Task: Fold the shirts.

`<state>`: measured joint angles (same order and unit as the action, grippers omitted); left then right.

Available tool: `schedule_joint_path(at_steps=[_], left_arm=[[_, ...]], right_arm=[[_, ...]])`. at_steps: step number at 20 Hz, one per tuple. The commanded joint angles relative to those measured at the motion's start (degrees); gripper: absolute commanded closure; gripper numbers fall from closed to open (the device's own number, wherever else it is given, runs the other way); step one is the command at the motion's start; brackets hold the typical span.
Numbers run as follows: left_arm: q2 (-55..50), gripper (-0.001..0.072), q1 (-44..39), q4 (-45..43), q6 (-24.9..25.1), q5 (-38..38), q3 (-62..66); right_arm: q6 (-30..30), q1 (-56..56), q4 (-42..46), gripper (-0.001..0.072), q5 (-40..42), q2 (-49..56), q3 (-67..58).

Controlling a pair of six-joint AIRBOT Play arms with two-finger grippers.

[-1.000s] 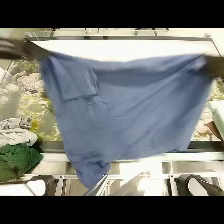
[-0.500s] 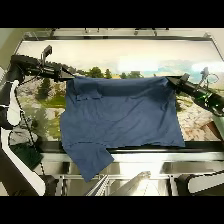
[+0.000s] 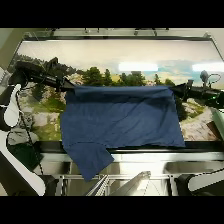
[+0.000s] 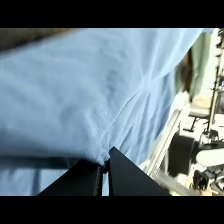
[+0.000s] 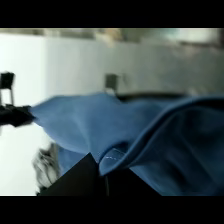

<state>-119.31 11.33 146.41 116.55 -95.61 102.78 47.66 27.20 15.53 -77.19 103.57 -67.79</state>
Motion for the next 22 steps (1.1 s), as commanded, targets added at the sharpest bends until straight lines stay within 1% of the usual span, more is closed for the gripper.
schedule_joint_path(at_steps=[1,3,6,9,14,15,16,17,18,19,20,21,22], left_arm=[[4.5,0.0700,0.0,-7.6,-0.1,1.6,-9.2],[7.0,0.0700,0.0,-10.1,-0.9,4.2,-14.3],[9.4,0.0700,-0.1,-12.0,-2.3,4.7,-20.4],[11.0,0.0700,-0.1,-12.0,-3.3,5.4,-24.9],[11.1,0.0699,-0.1,-11.9,-4.2,5.7,-26.1],[11.1,0.0687,-0.1,-11.9,-4.2,5.6,-26.1],[11.1,0.0686,-0.1,-11.8,-4.8,5.5,-26.1],[11.1,0.0529,-0.1,-11.8,-5.0,5.1,-26.1],[11.1,0.0343,-0.1,-11.8,-5.2,4.6,-26.1],[11.1,0.0240,-0.1,-11.7,-5.2,4.2,-26.1],[11.1,0.0194,-0.1,-11.6,-5.5,3.4,-26.1],[11.1,0.0195,-0.1,-11.5,-6.3,2.0,-26.1],[11.1,0.0195,0.0,-11.3,-7.0,0.2,-26.1]], right_arm=[[3.5,0.8,14.9,0.0693,-0.3,0.1,-0.3],[3.4,0.7,16.7,0.0692,1.8,0.1,-0.3],[3.2,0.3,16.9,0.0692,2.8,0.1,-0.3],[3.2,-0.2,17.9,0.0692,3.7,0.1,-0.3],[3.8,-1.6,21.2,0.0689,3.3,0.1,-0.3],[4.0,-1.7,21.1,0.0635,3.1,0.1,-0.3],[4.8,-1.7,21.2,0.0512,3.2,0.0,-0.3],[4.9,-1.6,21.2,0.0457,3.0,-0.2,-0.3],[4.9,-1.4,21.7,0.0457,2.6,-0.5,-0.3],[5.3,-1.5,22.8,0.0457,2.4,-1.1,-0.3],[6.4,-1.5,24.4,0.0450,2.3,-1.9,-0.3],[7.6,-1.4,26.6,0.0357,2.3,-3.1,-0.3],[9.2,-1.3,29.4,0.0293,2.1,-4.6,-0.3]])
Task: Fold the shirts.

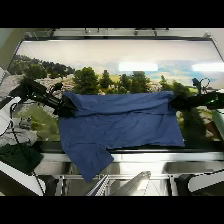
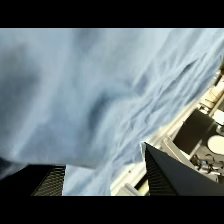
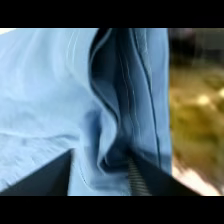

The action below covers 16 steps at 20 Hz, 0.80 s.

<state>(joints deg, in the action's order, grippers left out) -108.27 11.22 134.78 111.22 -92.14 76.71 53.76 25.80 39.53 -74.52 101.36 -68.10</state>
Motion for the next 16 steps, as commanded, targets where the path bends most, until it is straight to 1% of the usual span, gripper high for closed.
schedule_joint_path(at_steps=[1,3,5,7,9,11,13,16], left_arm=[[0.3,0.0195,0.2,0.2,-2.6,-5.9,-0.1],[2.4,0.0195,1.0,0.2,-4.1,-10.3,-0.7],[8.3,0.0196,2.6,-0.7,-4.2,-10.1,-5.6],[15.6,0.0196,5.6,-3.7,-3.7,-8.2,-12.4],[23.1,0.0196,9.2,-8.2,-3.8,-4.1,-20.5],[29.0,0.0196,12.7,-10.2,-3.8,0.9,-28.9],[32.3,0.0196,15.3,-10.7,-3.8,6.3,-36.1],[33.2,0.0196,16.3,-10.6,-4.2,13.6,-43.1]], right_arm=[[4.4,0.5,8.2,0.0287,-1.1,-4.2,0.0],[7.0,2.3,11.9,0.0286,-2.8,-8.0,0.1],[8.9,5.4,13.4,0.0284,-2.9,-12.4,2.1],[9.5,8.9,13.4,0.0284,-0.2,-16.4,6.5],[9.2,11.8,13.2,0.0283,2.2,-18.8,11.4],[8.5,13.1,12.0,0.0283,5.3,-19.7,14.9],[7.8,13.1,10.6,0.0284,6.0,-19.7,16.9],[7.4,13.2,8.1,0.0284,5.5,-19.8,17.3]])
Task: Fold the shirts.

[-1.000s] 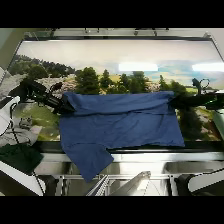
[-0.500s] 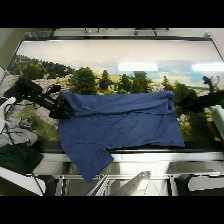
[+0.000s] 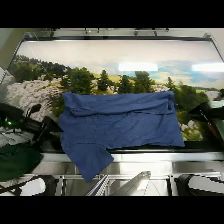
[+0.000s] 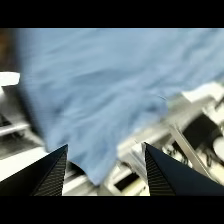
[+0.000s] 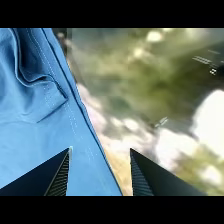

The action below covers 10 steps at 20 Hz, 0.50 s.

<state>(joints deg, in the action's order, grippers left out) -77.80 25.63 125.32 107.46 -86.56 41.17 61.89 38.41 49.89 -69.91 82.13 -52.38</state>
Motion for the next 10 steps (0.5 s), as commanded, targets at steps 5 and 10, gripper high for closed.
schedule_joint_path(at_steps=[5,10], left_arm=[[2.7,0.0197,1.7,-1.0,-0.4,16.7,-14.5],[2.7,0.0284,-3.2,14.4,10.2,18.2,-15.2]], right_arm=[[-2.8,0.5,-4.1,0.0284,-0.6,-0.5,1.6],[-3.4,0.5,-5.4,0.0284,-0.9,-0.5,1.6]])
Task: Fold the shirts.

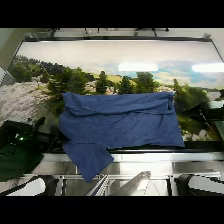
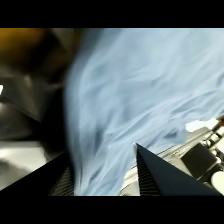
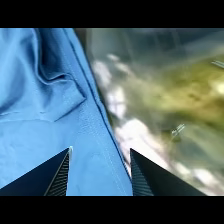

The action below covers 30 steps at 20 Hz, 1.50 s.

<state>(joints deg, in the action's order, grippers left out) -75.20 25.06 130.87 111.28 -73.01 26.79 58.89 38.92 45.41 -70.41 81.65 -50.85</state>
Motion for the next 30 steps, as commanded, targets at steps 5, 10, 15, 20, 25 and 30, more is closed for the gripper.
schedule_joint_path(at_steps=[5,10,15,20,25,30], left_arm=[[-6.1,0.0285,-12.7,9.6,6.8,1.6,4.7],[-13.0,0.0641,-15.3,5.0,6.8,-4.6,8.6],[-11.6,0.0687,-13.5,3.5,7.9,-5.5,7.8],[-7.8,0.0666,-9.9,3.7,7.8,-6.1,5.9],[-1.3,0.0039,-4.2,3.7,7.0,-6.1,-0.1],[7.4,0.0039,4.4,3.6,1.6,-5.8,-8.8]], right_arm=[[1.0,0.2,0.2,0.0283,-3.0,0.0,0.1],[7.3,3.5,10.7,0.0281,-6.8,0.0,1.0],[5.9,7.5,12.9,0.0213,-7.8,0.0,8.2],[4.1,3.9,12.9,0.0218,-1.4,0.2,14.6],[3.6,3.6,12.1,0.0219,-1.6,0.2,14.9],[2.6,-1.1,9.7,0.0219,-0.5,0.2,16.4]])
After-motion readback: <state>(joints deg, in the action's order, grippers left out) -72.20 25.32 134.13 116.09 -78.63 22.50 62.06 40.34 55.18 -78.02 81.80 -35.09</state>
